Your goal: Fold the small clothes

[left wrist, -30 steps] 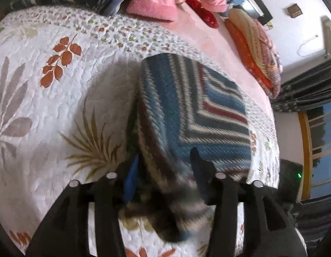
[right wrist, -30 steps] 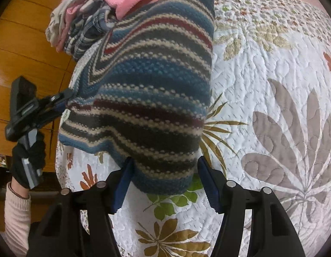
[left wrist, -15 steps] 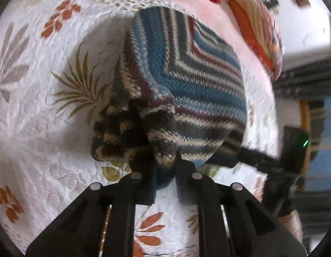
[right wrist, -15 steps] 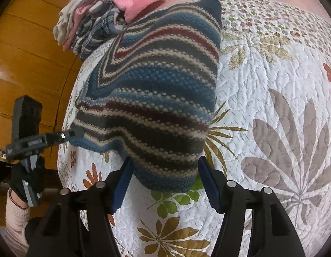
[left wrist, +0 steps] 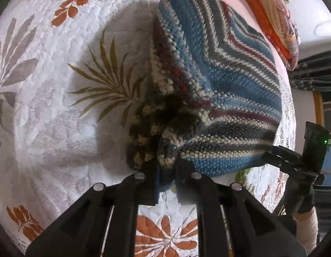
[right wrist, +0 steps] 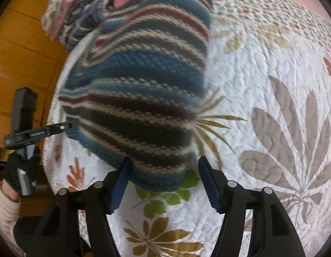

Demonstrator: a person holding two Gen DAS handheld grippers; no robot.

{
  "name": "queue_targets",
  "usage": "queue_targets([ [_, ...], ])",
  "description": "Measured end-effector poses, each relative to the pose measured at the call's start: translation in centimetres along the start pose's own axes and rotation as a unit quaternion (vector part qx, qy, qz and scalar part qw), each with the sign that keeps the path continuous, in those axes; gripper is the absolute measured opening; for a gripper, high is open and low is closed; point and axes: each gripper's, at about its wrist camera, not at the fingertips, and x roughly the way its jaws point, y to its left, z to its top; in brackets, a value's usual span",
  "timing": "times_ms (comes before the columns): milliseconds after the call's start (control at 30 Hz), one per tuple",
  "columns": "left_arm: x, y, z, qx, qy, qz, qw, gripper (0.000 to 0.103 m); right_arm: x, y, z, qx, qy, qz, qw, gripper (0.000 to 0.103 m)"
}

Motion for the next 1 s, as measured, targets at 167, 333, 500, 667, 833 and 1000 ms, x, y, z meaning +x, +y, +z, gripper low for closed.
queue_targets([
  [167,-1.0,0.1,-0.4,0.005,-0.001,-0.030,0.9995,0.022,0.3,-0.1,0.1,0.000,0.004,0.000,1.000,0.066],
  [333,-4.5,-0.6,0.0,0.049,-0.033,-0.056,0.9966,0.058,-1.0,-0.1,0.2,-0.002,0.002,0.018,1.000,0.068],
  [500,-7.0,-0.5,1.4,0.039,-0.087,-0.069,0.9931,0.070,-3.7,-1.3,0.8,0.014,-0.029,0.050,0.998,0.071],
  [667,-5.1,-1.6,3.8,0.037,-0.095,-0.021,0.9945,0.075,-6.0,-3.1,2.4,0.033,-0.058,0.079,0.995,0.073],
  [833,-3.8,-0.3,6.7,0.025,-0.097,-0.037,0.9943,0.075,-6.1,-3.9,4.2,0.034,-0.070,0.096,0.992,0.076],
  [1000,0.1,0.1,9.0,0.014,-0.061,-0.075,0.9952,0.075,-3.5,-3.6,6.3,0.040,-0.058,0.120,0.990,0.079],
])
